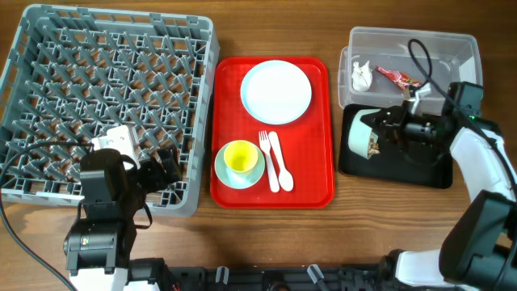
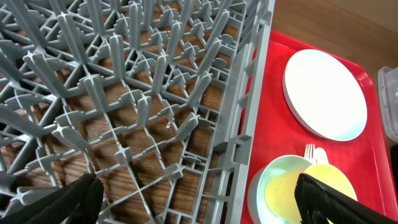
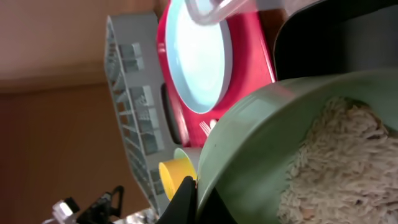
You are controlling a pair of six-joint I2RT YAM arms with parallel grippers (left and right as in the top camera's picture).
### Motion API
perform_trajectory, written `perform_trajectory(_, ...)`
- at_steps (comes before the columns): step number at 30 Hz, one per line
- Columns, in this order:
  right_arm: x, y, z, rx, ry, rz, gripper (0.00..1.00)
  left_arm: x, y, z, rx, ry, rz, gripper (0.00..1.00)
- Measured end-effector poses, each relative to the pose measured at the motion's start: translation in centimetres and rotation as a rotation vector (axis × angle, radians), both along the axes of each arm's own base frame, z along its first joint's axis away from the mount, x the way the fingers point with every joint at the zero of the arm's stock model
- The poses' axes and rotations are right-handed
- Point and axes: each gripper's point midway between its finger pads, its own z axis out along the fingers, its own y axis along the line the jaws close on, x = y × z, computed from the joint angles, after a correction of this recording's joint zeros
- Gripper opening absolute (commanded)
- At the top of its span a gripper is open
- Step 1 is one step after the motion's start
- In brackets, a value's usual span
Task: Sort waste into correct bins and load items into the dishwasher rack
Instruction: 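Tip the bowl over the black tray to pour out the rice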
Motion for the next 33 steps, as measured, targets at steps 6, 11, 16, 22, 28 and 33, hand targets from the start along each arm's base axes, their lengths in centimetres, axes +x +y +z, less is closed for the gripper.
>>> perform_trajectory(6,0.5,-1.2,0.5,0.128,0.004,-0.043,0.04,0.0,0.0,0.0,0.0,0.0,0.0,1.0)
perform_trajectory(11,0.8,-2.0,0.1,0.227,0.063,-0.087,0.04,0.0,0.0,0.0,0.0,0.0,0.0,1.0)
perform_trajectory(16,1.4,-3.0,0.9,0.3,0.058,-0.122,0.04,0.0,0.0,0.0,0.0,0.0,0.0,1.0)
perform_trajectory(22,1.9,-5.1,2.2,0.367,0.031,-0.177,0.04,0.0,0.0,0.0,0.0,0.0,0.0,1.0)
perform_trajectory(28,1.8,-7.0,2.5,0.406,0.049,-0.241,0.04,0.0,0.0,0.0,0.0,0.0,0.0,1.0)
perform_trajectory(33,1.8,-8.9,2.6,0.428,0.06,-0.303,0.04,0.0,0.0,0.0,0.0,0.0,0.0,1.0)
